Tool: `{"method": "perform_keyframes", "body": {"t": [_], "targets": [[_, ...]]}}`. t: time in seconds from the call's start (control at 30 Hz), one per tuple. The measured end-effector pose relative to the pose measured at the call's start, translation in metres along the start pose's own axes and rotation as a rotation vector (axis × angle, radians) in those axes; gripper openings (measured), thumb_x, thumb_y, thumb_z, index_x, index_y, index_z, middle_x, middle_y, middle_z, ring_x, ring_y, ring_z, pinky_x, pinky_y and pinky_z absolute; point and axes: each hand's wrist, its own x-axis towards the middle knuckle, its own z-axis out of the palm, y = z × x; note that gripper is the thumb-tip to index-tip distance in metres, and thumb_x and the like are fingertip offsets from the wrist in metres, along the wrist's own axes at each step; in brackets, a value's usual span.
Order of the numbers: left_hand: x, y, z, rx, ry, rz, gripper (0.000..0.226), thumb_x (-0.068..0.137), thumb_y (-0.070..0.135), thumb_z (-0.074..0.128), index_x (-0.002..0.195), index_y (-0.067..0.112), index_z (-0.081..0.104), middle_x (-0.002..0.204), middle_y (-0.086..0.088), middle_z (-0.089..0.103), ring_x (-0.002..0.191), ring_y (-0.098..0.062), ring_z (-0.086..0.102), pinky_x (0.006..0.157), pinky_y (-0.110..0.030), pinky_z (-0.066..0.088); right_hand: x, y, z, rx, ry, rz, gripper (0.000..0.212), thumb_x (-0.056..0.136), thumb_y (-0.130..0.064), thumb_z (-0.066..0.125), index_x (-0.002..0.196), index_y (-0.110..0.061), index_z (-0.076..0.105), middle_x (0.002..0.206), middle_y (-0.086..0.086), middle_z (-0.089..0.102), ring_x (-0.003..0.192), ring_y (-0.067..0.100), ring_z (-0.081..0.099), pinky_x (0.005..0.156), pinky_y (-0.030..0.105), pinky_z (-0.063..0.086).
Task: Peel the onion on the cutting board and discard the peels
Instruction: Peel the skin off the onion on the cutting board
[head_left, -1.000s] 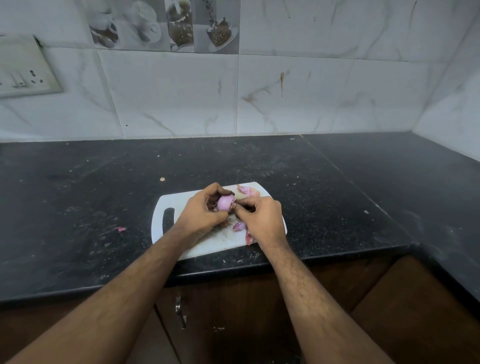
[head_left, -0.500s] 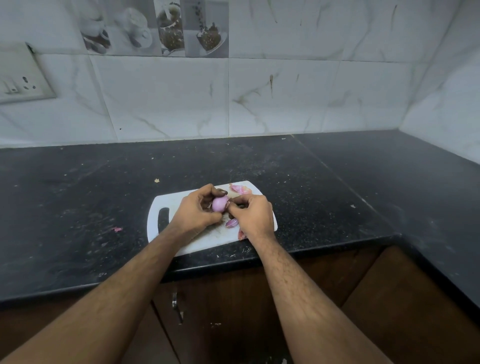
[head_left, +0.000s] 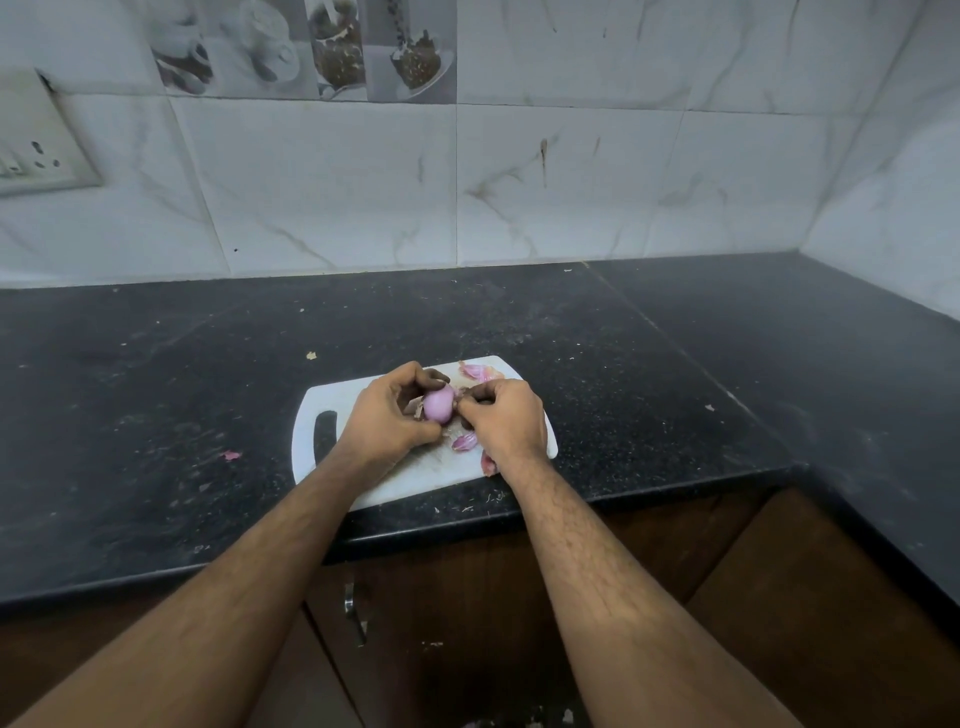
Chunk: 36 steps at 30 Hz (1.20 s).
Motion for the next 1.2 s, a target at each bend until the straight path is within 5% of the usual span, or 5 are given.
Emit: {"method": "perform_keyframes", "body": {"t": [0.3, 0.47, 0.63, 0.97, 1.2], "targets": [[0.0016, -0.0039, -0.0028, 0.084, -0.001, 0.009, 0.055, 0.066, -0.002, 0.074, 0.11, 0.025, 0.054, 0.12, -0.005, 0.065, 0.104, -0.02, 0.068, 0.074, -0.036, 0.059, -0.0081, 0.0042, 0.0021, 0.026, 0.039, -0.111, 0.017, 0.097, -0.027, 0.069, 0.107, -0.017, 0.077, 0.091, -0.009, 0.076, 0.047, -0.003, 0.065, 0.037, 0.018, 0.048], [0.0022, -0.0012, 0.003, 0.207, -0.059, -0.028, 0.086, 0.07, 0.032, 0.071, 0.152, 0.02, 0.046, 0.138, -0.002, 0.052, 0.12, -0.014, 0.065, 0.101, -0.032, 0.055, -0.0103, 0.0042, 0.0037, 0.06, 0.063, -0.132, 0.021, 0.101, -0.031, 0.065, 0.118, -0.022, 0.072, 0.098, -0.01, 0.075, 0.056, 0.011, 0.071, 0.035, 0.036, 0.054], [0.0002, -0.0016, 0.0029, 0.271, -0.1, -0.002, 0.044, 0.084, 0.029, 0.08, 0.122, 0.022, 0.059, 0.119, 0.0, 0.07, 0.108, -0.017, 0.071, 0.1, -0.044, 0.058, -0.0109, 0.004, 0.0035, 0.093, 0.012, -0.138, 0.023, 0.103, -0.03, 0.061, 0.122, -0.019, 0.068, 0.111, -0.008, 0.074, 0.054, 0.015, 0.073, 0.031, 0.036, 0.052], [0.0006, 0.0006, 0.004, 0.253, -0.001, 0.015, 0.052, 0.075, 0.014, 0.093, 0.107, 0.021, 0.053, 0.113, -0.001, 0.072, 0.1, -0.02, 0.073, 0.084, -0.033, 0.063, -0.009, 0.0054, 0.0022, 0.178, 0.117, -0.048, 0.003, 0.099, -0.014, 0.067, 0.1, -0.011, 0.068, 0.087, -0.007, 0.068, 0.059, 0.015, 0.073, 0.035, 0.036, 0.055], [0.0046, -0.0058, 0.0004, 0.262, 0.028, 0.01, 0.049, 0.079, 0.011, 0.089, 0.106, 0.021, 0.05, 0.111, 0.0, 0.071, 0.101, -0.02, 0.071, 0.088, -0.043, 0.062, -0.0078, 0.0087, 0.0084, 0.114, 0.12, -0.155, 0.039, 0.101, -0.004, 0.048, 0.126, -0.025, 0.07, 0.12, -0.012, 0.067, 0.087, 0.015, 0.072, 0.036, 0.04, 0.057]]}}
